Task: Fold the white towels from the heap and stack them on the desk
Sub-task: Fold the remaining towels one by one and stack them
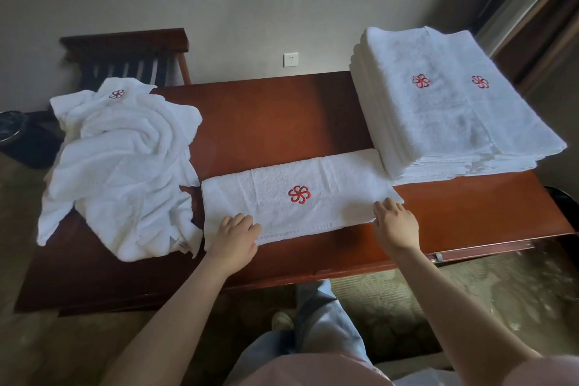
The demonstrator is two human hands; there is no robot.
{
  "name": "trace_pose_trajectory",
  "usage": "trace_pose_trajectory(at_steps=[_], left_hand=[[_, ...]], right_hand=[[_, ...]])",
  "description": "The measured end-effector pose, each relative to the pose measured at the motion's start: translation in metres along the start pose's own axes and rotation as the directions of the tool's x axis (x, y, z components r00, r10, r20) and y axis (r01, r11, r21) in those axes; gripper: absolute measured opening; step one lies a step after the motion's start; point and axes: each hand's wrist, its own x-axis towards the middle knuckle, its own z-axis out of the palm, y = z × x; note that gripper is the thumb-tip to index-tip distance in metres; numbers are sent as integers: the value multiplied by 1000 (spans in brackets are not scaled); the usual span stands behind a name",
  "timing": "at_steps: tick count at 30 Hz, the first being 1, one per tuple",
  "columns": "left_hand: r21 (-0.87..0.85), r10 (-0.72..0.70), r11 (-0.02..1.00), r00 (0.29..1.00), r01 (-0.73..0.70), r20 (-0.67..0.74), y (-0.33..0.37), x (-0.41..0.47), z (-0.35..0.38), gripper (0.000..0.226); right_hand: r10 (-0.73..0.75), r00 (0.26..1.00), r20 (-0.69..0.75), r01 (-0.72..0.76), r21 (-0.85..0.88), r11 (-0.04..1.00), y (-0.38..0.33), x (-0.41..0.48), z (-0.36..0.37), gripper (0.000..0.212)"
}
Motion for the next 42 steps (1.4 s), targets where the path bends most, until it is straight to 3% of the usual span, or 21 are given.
trace_pose_trajectory(at_steps=[4,8,10,13,15,22,25,28,37,42], left_hand=[[79,-87,994,969,70,233,3,5,10,19],[76,-120,992,948,101,296,3,11,7,27],[36,-117,993,964,112,237,3,14,5,33],[-53,-138,989,990,140,33,8,27,0,35],[-103,-204,974,979,203,3,13,42,-4,33],[-222,-384,866,881,447,276,4,74,2,72],[-183,-394,849,823,496,409,-4,78,11,72],[-104,-380,873,797,477,470,-10,79,17,67],[-55,-389,875,767,481,510,-12,78,29,65],[-44,-393,879,773,475,499,-11,77,29,68]], right_hand=[[-11,992,129,27,-122,992,-6,0,3,37],[2,995,102,15,-165,986,-11,0,-2,32],[-34,998,61,42,-127,991,-14,1,-2,28],[-132,991,1,132,25,991,-33,9,-4,34],[-188,982,-27,190,115,975,-51,19,-5,38],[-315,949,9,299,284,911,-101,63,5,51],[-370,924,97,327,306,894,-110,73,21,53],[-399,890,221,357,209,911,-99,78,43,52],[6,989,146,-22,106,994,-16,101,44,62],[58,986,158,-71,76,995,-14,100,41,62]])
